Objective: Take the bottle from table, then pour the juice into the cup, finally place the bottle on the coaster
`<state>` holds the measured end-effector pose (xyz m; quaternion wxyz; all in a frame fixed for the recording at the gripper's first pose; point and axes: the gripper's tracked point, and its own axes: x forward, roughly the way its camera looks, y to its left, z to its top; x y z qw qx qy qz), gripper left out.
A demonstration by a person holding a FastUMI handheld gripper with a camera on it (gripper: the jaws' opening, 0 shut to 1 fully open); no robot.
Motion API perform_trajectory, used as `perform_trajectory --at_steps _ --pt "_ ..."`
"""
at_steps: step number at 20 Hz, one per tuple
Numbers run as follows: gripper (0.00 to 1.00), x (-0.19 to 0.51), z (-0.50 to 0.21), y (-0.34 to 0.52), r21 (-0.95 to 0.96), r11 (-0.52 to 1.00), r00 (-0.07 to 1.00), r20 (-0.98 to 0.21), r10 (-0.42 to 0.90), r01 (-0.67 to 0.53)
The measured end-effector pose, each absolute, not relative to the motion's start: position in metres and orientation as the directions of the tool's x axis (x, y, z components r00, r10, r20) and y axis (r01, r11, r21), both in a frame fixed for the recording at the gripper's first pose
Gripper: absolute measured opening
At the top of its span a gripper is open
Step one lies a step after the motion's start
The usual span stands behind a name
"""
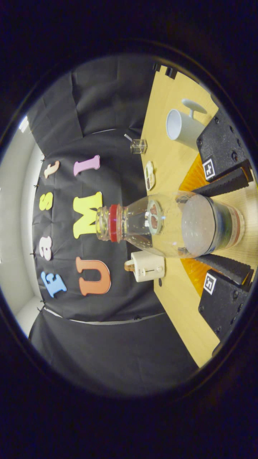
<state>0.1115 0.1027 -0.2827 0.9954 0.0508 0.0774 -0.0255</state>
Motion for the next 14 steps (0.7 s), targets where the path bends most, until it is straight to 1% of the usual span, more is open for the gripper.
perform_trajectory --at_steps 2,6,9,11,14 --pt "0.79 0.110 -0.279 0.105 0.170 0.983 0.983 -0.180 -0.033 0.064" --pt "0.78 0.104 -0.269 0.120 0.329 0.944 0.982 -0.187 0.028 0.036" --pt "0.78 0.099 -0.265 0.129 0.394 0.919 0.975 -0.210 0.067 0.022" --pt "0.78 0.101 -0.255 0.130 0.445 0.896 0.975 -0.205 0.090 0.011" --pt "0.78 0.099 -0.249 0.125 0.523 0.852 0.973 -0.213 0.092 0.034"
